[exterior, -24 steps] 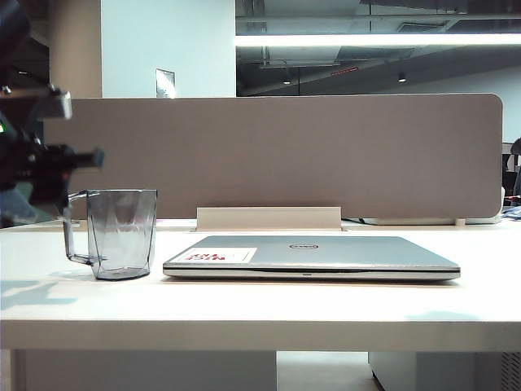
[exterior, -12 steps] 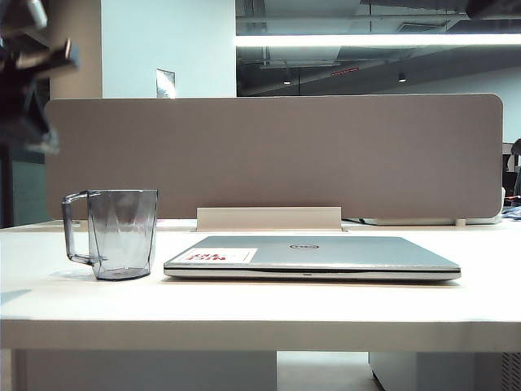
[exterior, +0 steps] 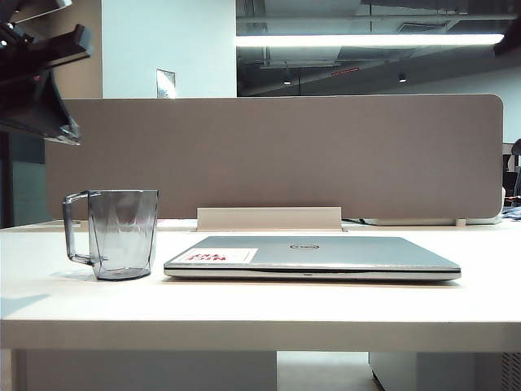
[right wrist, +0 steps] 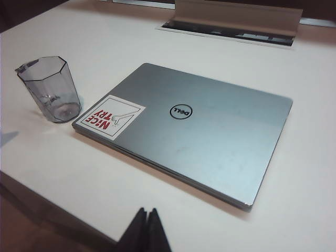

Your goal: Pick up the water cup and place it on the left side of the laptop.

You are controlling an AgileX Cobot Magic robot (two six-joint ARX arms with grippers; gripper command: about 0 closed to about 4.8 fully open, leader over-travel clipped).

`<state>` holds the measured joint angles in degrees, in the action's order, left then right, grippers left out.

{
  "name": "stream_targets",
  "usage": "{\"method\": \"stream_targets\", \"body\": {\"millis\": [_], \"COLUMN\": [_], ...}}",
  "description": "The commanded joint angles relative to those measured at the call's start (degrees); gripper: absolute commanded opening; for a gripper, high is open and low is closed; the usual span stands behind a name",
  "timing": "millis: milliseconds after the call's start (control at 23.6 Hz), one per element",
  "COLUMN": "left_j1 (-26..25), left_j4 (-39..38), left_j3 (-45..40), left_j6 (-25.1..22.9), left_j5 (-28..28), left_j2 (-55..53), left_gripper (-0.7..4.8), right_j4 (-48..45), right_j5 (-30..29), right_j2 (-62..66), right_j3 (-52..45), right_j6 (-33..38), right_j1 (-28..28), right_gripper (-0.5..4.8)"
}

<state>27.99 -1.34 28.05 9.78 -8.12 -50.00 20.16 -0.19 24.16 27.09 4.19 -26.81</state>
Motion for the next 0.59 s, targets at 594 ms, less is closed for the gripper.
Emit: {"method": "stream_targets", "body": {"millis": [594], "left_j1": [0.33], "left_j4": [6.23], "left_j3": [-9.38], "left_j6": [0.39], "left_j5": [11.52], "left_j2": [3.82], "left_gripper": [-0.06], "right_j4": [-6.75], "right_j5": [0.17], "right_j2": [-1.57], "right_j3": [-11.5], "right_j6": [1.99], "right_j1": [0.02], "right_gripper": [-0.08]}}
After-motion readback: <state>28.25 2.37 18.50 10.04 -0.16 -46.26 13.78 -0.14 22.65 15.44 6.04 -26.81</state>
